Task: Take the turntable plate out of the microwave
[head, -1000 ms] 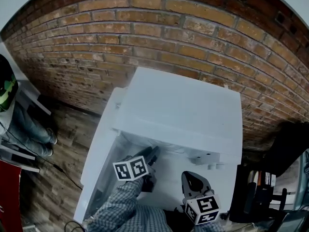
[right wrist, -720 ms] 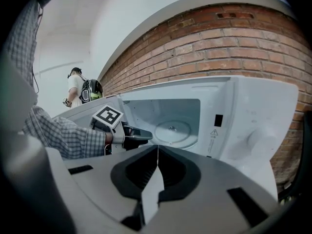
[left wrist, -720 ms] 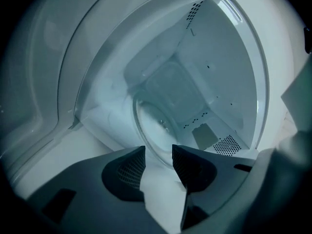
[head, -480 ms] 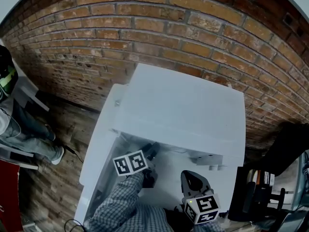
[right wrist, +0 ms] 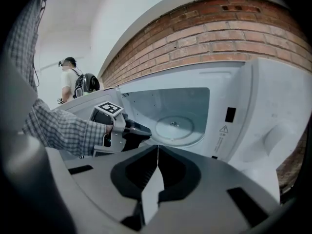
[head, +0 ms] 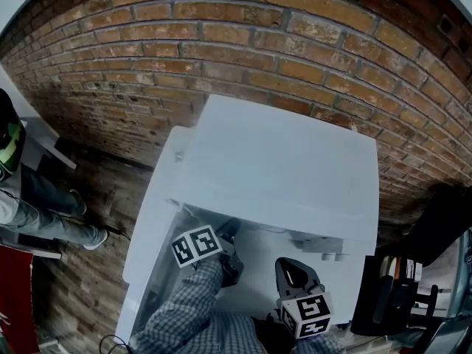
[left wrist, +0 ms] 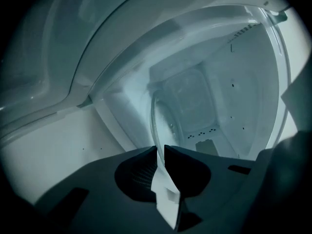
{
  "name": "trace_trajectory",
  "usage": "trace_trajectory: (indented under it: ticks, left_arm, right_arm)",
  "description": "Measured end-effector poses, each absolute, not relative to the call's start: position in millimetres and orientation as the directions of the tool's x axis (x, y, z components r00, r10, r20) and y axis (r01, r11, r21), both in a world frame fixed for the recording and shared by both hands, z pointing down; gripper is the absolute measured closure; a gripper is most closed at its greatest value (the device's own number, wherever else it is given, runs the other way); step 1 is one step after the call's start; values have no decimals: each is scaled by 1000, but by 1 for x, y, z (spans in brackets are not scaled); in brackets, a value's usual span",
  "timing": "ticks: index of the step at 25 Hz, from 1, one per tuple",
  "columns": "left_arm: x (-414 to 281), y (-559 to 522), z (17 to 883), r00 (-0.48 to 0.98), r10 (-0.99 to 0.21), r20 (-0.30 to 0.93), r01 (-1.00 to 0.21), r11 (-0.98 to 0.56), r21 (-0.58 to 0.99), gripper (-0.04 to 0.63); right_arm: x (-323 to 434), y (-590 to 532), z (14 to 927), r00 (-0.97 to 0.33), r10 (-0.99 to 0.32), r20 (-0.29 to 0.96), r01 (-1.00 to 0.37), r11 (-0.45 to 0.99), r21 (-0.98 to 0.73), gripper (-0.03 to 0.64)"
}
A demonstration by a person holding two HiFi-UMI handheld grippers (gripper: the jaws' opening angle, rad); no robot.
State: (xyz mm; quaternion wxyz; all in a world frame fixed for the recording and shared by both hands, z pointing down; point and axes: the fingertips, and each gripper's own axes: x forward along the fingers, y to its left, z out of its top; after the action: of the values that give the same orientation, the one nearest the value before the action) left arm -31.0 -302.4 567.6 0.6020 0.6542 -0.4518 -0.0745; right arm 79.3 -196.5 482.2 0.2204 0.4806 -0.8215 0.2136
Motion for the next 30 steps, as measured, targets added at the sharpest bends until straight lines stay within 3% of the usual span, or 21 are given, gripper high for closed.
trace_trajectory:
  ticks: [6, 12, 18, 21, 30]
  left_arm:
    - [-31, -301, 568, 574, -695, 434, -438, 187, 879, 552]
    - [-26, -304, 562, 587, -706, 396, -365, 206, 908, 559]
    - [-25, -304, 560, 596, -702, 389, -365, 195, 910, 559]
    - [-24, -304, 561, 598, -701, 389, -365, 194, 911, 558]
    - [-22, -303, 561, 613, -683, 397, -404, 161, 901, 558]
  right_arm:
    - [76, -212, 507, -420, -673, 609, -888, 444, -121, 598]
    - [73, -239, 523, -319, -714, 623, -876, 474, 95, 597]
    - [51, -256, 529, -322, -710, 626, -753, 593, 285, 587]
    - [37, -264, 533, -324, -697, 640, -664, 650, 371, 508]
    - [30, -287, 558, -258, -659, 707, -541, 705, 459, 508]
